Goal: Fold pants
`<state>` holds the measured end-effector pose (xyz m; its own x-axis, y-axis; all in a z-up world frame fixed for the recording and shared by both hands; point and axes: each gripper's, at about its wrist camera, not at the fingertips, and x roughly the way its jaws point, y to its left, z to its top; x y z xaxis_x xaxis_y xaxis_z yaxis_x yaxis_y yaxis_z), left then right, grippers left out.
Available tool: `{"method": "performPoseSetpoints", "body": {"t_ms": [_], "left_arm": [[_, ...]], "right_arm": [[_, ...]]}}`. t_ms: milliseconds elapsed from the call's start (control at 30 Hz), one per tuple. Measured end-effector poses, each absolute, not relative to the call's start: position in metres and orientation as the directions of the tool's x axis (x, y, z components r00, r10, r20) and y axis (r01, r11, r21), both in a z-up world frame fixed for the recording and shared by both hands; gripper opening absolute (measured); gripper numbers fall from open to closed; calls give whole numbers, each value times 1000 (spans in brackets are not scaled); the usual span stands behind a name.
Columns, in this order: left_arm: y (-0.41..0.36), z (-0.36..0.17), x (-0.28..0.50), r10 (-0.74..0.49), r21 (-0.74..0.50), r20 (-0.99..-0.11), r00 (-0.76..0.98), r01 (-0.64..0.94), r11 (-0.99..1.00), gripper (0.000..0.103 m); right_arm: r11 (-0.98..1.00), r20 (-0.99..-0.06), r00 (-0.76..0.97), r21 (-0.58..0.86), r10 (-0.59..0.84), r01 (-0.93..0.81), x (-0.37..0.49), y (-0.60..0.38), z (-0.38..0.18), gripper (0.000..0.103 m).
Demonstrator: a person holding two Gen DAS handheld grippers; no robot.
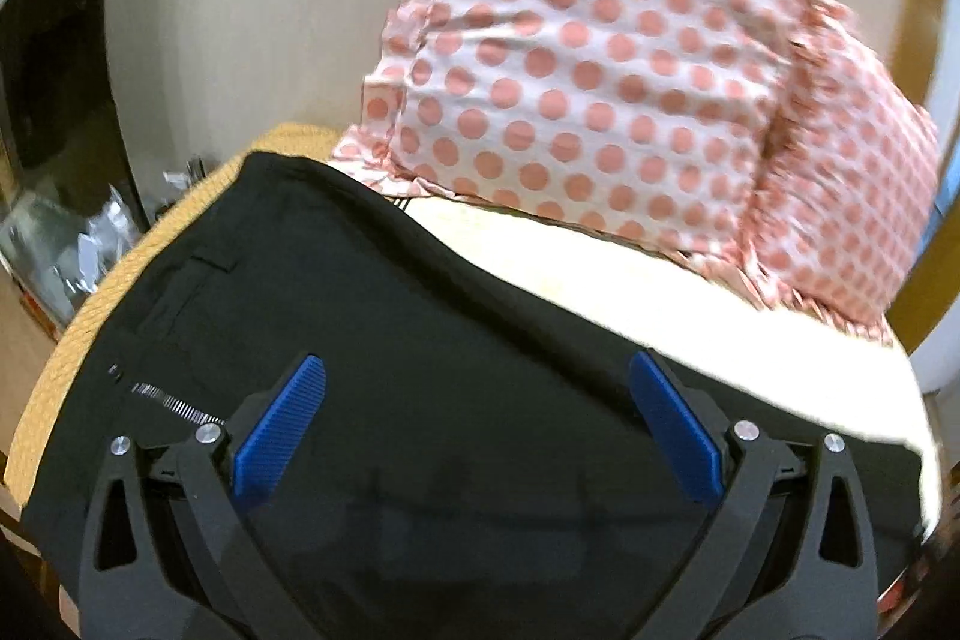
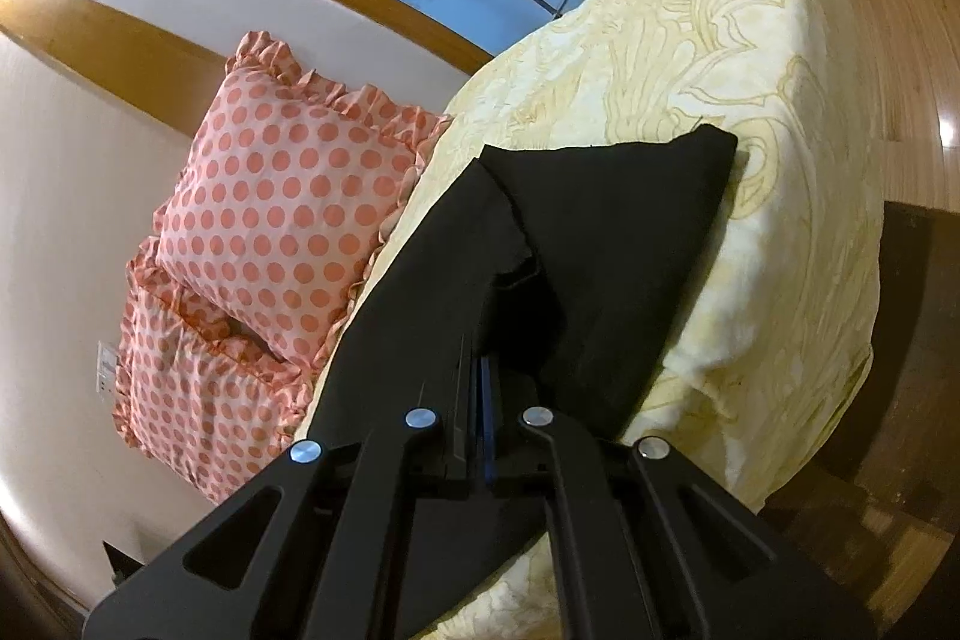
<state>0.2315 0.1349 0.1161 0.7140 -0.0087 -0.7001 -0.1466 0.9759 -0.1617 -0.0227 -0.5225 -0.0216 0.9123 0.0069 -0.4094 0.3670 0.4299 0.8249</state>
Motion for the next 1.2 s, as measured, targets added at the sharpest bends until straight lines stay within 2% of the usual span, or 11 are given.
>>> {"method": "performPoseSetpoints", "body": {"t_ms": [200,367,433,467,500,533,567,800,1033,1100,1200], "left_arm": [[164,84,338,48,-121,-829,557,-262,957,100],[195,49,390,96,-100,-888,449,-394,914,80],[211,38,394,64,-157,-896,439,-448,880,60],[218,33,394,39,-192,-898,438,-470,862,54],[225,30,392,21,-221,-897,442,-487,845,42],[231,32,387,25,-236,-887,461,-498,834,23],[235,34,383,3,-262,-879,477,-487,833,16],[241,82,304,26,-286,-809,587,-434,854,9],[244,139,158,55,-334,-700,712,-395,856,9],[244,137,114,86,-342,-676,732,-414,844,9],[243,109,52,148,-337,-669,728,-475,813,9]], "right_arm": [[436,-421,907,819,14,373,-22,-526,-21,0],[459,-446,895,797,10,392,-19,-525,-19,0],[464,-453,892,792,11,397,-18,-525,-19,0],[467,-456,890,789,10,399,-17,-525,-18,0],[470,-460,888,786,9,402,-17,-525,-18,0],[475,-465,885,780,6,407,-16,-525,-17,0],[479,-470,883,776,3,411,-16,-525,-17,0],[509,-434,901,771,-22,383,-10,-534,3,1],[577,-357,932,751,-53,321,-5,-546,44,1],[568,-364,929,752,-68,336,-9,-548,43,1],[505,-438,897,764,-53,403,-12,-555,21,1]]}}
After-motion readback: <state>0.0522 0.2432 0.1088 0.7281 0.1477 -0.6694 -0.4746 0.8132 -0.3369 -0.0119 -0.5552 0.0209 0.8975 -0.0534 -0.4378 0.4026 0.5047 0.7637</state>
